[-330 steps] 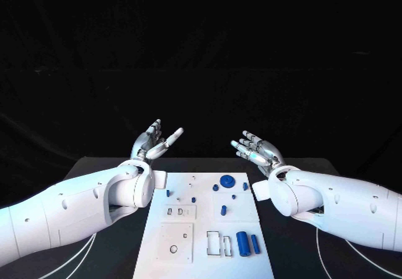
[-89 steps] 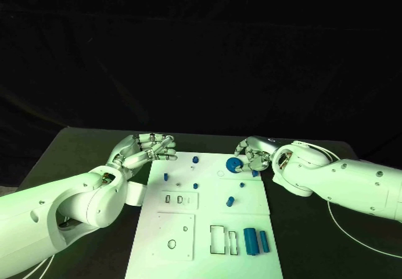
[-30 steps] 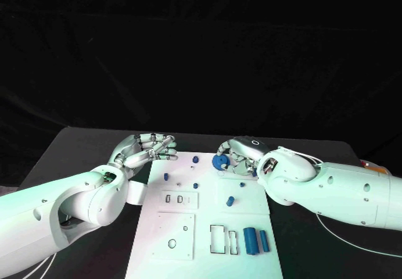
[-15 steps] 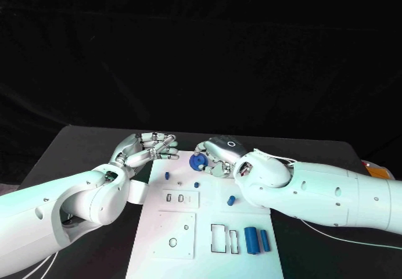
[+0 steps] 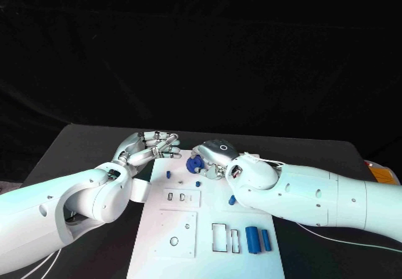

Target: Assemble the parts on the task board

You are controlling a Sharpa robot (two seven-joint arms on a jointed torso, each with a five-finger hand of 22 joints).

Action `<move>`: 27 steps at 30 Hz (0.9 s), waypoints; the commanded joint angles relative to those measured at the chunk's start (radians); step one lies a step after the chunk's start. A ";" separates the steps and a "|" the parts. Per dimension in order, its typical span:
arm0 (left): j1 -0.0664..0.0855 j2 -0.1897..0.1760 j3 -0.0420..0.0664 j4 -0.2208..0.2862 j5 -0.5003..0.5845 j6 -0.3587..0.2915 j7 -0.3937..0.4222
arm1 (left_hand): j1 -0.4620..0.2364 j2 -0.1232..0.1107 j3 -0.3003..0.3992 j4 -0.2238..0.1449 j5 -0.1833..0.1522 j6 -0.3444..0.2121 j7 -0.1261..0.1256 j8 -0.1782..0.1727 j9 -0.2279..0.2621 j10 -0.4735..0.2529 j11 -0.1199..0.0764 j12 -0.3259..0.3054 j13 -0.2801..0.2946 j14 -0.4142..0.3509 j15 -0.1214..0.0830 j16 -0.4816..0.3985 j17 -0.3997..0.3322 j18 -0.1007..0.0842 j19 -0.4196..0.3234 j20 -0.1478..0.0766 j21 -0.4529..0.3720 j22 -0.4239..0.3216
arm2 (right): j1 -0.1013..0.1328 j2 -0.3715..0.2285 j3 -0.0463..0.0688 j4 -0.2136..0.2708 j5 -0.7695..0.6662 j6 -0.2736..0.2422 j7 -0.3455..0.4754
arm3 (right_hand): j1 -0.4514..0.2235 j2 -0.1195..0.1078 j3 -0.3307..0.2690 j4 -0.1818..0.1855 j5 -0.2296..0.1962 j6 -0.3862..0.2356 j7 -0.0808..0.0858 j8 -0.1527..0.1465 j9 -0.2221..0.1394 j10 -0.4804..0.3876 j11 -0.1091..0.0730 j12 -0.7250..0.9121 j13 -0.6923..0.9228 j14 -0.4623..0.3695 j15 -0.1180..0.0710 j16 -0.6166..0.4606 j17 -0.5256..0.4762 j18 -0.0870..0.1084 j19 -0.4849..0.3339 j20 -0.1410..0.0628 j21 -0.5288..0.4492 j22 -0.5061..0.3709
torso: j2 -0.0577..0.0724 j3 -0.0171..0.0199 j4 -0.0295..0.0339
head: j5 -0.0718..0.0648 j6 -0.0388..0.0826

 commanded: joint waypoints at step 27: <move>0.001 0.005 0.001 0.002 -0.007 0.013 0.009 | -0.003 0.002 0.004 -0.003 -0.003 -0.005 0.018 -0.003 0.002 -0.006 -0.001 -0.006 0.000 -0.006 0.006 -0.002 0.002 0.012 0.003 0.003 0.002 -0.002 | -0.010 0.022 -0.002 -0.048 0.037 0.057 0.018 | -0.219 0.002 -0.113 0.045 -0.109 -0.057 0.007 -0.077 0.138 -0.019 0.028 -0.022 0.086 0.088 0.020 0.002 0.182 -0.015 0.084 0.016 -0.005 0.242 | 0.000 0.0024 -0.0033 | 0.003 -0.002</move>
